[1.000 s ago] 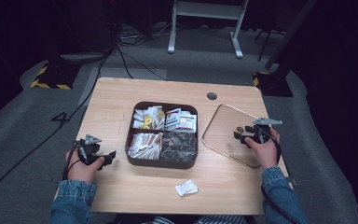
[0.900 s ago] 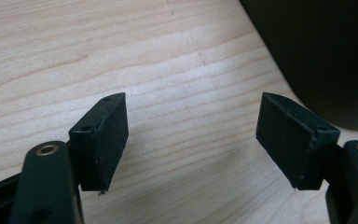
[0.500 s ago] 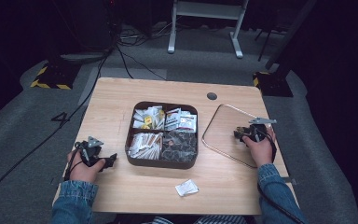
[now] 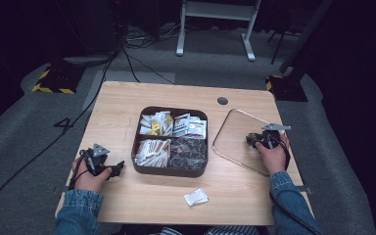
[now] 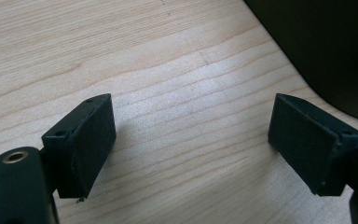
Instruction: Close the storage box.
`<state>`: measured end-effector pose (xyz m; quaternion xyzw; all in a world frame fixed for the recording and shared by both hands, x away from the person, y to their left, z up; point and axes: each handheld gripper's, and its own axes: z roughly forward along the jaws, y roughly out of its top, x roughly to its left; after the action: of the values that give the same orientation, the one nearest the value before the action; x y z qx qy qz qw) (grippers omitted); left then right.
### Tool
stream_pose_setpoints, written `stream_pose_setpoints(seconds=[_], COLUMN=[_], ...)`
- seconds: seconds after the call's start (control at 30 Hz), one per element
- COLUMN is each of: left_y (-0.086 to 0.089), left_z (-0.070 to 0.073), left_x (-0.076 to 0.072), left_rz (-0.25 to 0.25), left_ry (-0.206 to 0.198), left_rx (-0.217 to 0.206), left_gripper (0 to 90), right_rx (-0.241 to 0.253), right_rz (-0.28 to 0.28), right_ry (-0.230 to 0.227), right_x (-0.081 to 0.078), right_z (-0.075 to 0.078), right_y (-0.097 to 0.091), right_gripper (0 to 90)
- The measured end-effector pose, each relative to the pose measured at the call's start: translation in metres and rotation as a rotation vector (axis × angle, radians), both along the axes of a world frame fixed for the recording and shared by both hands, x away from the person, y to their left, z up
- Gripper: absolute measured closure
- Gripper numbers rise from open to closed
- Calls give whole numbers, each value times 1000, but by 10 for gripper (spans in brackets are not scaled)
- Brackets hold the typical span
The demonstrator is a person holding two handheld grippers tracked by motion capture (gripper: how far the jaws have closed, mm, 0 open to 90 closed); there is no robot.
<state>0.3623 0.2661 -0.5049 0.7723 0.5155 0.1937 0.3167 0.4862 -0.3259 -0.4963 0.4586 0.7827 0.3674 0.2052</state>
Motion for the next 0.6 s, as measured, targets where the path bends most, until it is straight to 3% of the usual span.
stream_pose_setpoints(seconds=[0.27,0.6], left_y=[0,-1], left_z=[0,0], left_x=[0,1], left_rz=[0,1], left_ry=[0,-1], left_rx=[-1,0], left_gripper=[153,153], right_rx=[-1,32], right_rz=[20,41], right_ry=[-15,-72], right_x=[-3,-14], right_z=[7,30], right_y=[1,0], right_gripper=[588,588])
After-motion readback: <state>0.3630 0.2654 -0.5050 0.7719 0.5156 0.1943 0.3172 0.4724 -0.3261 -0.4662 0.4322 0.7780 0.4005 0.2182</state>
